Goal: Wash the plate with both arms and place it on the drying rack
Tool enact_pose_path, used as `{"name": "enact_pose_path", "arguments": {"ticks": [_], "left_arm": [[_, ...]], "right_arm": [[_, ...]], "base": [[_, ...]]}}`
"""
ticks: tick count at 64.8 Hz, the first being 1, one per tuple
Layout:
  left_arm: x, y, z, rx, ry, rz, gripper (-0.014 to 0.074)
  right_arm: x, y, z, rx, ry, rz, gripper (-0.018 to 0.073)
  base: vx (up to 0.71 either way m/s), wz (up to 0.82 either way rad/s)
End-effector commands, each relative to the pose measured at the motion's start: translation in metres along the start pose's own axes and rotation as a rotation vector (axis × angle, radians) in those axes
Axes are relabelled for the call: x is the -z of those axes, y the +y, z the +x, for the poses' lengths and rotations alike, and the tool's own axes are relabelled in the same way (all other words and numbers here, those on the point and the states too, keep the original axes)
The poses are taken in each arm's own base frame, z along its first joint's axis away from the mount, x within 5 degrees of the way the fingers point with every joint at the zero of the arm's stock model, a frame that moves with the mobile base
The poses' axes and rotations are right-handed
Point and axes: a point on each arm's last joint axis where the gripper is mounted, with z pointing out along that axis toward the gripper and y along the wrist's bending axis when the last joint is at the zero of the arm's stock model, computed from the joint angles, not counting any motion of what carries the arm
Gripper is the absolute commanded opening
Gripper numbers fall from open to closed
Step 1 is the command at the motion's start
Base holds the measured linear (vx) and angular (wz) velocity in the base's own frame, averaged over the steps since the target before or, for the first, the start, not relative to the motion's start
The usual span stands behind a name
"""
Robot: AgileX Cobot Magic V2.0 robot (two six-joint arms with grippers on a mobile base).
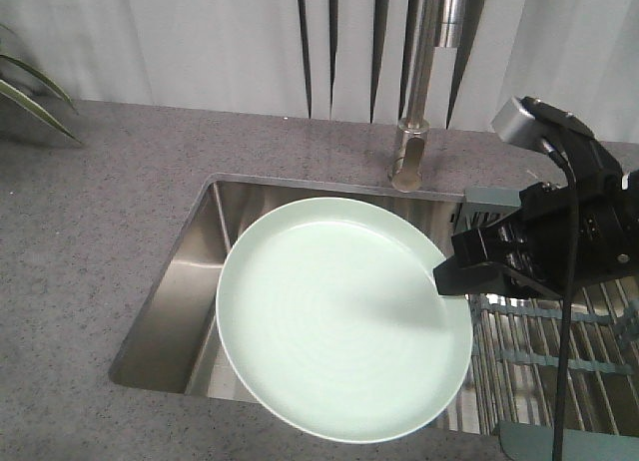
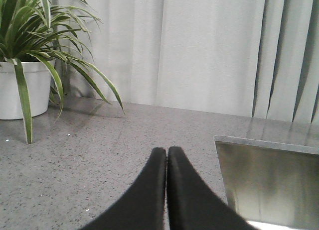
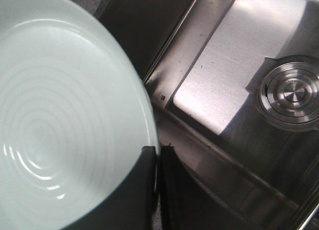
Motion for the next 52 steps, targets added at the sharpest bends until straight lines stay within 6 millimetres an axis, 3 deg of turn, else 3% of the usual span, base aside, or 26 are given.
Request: {"name": "enact_pose_path", "arguments": {"ticks": [1,52], "left_arm": [[0.0025,-0.0016,-0.0165,0.017,-0.116,0.015,-0.0006],[0.0025,-0.0016,-0.0165,0.017,-0.116,0.015,-0.0006]], "right_arm": [[0.0116,0.0103,-0.0056,0.01,-0.081,-0.034,-0.0008],[0.0116,0.0102,-0.0056,0.011,-0.081,-0.033,-0.0008]], "base": [[0.05,-0.11],[0.04,-0.1]]}}
